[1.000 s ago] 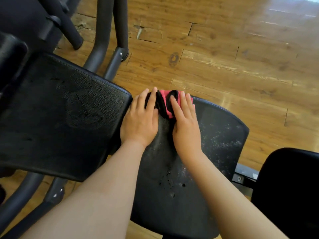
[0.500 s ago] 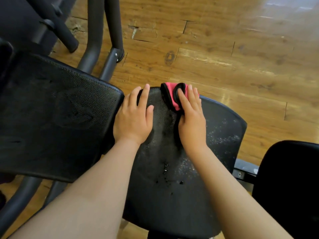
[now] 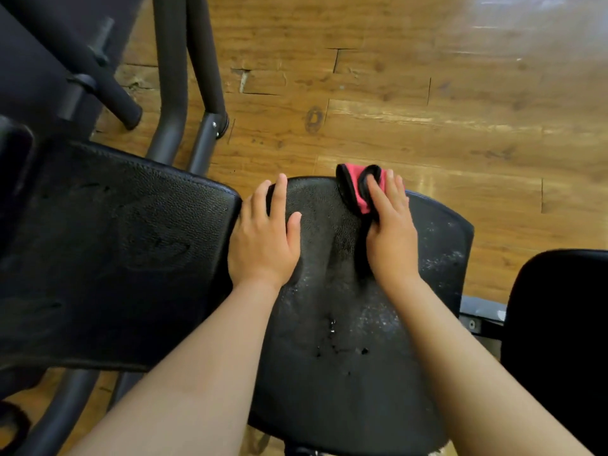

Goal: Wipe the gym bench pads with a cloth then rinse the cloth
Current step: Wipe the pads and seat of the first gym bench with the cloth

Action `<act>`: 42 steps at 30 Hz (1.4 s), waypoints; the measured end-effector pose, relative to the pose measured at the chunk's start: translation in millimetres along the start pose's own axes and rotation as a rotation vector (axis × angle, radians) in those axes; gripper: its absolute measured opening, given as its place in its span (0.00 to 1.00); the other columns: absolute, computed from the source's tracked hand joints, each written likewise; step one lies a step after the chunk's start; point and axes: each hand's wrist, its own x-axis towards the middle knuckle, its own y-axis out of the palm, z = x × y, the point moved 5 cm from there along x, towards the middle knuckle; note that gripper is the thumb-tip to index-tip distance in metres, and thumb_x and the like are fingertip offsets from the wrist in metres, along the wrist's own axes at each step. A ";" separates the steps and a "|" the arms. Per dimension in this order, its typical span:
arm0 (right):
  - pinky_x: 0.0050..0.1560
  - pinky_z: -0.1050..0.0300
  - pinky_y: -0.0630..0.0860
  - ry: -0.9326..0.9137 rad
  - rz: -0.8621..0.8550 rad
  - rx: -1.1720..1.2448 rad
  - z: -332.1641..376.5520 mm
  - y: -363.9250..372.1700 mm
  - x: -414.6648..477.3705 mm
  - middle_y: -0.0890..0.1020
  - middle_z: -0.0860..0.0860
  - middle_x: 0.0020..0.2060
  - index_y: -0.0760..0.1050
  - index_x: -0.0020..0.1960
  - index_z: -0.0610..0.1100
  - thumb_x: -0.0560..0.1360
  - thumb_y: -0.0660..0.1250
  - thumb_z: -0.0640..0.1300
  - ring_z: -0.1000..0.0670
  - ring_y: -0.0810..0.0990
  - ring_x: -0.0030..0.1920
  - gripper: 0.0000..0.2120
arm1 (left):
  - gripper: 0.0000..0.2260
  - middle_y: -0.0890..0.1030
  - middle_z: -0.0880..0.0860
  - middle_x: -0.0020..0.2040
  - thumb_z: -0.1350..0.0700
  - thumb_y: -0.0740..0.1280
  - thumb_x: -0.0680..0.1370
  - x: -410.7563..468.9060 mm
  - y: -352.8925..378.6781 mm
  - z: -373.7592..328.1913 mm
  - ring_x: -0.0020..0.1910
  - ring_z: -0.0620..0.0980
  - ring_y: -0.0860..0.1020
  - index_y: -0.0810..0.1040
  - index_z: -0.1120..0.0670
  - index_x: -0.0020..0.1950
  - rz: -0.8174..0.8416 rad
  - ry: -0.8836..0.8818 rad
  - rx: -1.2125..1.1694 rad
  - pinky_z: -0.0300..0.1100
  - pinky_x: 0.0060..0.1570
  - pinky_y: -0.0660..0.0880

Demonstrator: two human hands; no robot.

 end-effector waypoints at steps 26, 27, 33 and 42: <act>0.76 0.57 0.41 0.113 -0.032 -0.014 -47.9 -23.5 -7.8 0.54 0.48 0.77 0.64 0.74 0.49 0.71 0.54 0.23 0.49 0.49 0.77 0.36 | 0.26 0.71 0.57 0.67 0.46 0.53 0.80 -0.3 -1.3 0.0 0.61 0.58 0.73 0.65 0.56 0.75 -0.053 0.001 -0.030 0.53 0.51 0.75; 0.76 0.54 0.43 0.142 -0.045 0.006 -48.1 -24.5 -4.7 0.54 0.48 0.77 0.64 0.75 0.49 0.72 0.54 0.23 0.47 0.49 0.77 0.36 | 0.26 0.71 0.57 0.67 0.46 0.53 0.80 -0.2 -1.4 0.1 0.61 0.58 0.73 0.65 0.56 0.75 -0.053 0.000 -0.031 0.53 0.51 0.75; 0.75 0.63 0.39 0.134 -0.034 0.003 -57.7 -20.7 -56.6 0.54 0.50 0.77 0.63 0.75 0.48 0.70 0.53 0.21 0.52 0.47 0.77 0.38 | 0.26 0.71 0.58 0.67 0.46 0.53 0.80 -0.7 -1.9 -1.3 0.61 0.59 0.73 0.65 0.57 0.75 -0.044 0.000 -0.027 0.53 0.51 0.75; 0.76 0.53 0.46 0.254 -0.071 0.003 -70.6 -36.7 -13.6 0.53 0.47 0.78 0.61 0.75 0.50 0.73 0.54 0.25 0.48 0.49 0.78 0.35 | 0.26 0.72 0.58 0.67 0.45 0.53 0.80 -0.7 -1.2 -0.7 0.61 0.59 0.73 0.65 0.56 0.75 -0.043 -0.001 -0.016 0.53 0.51 0.75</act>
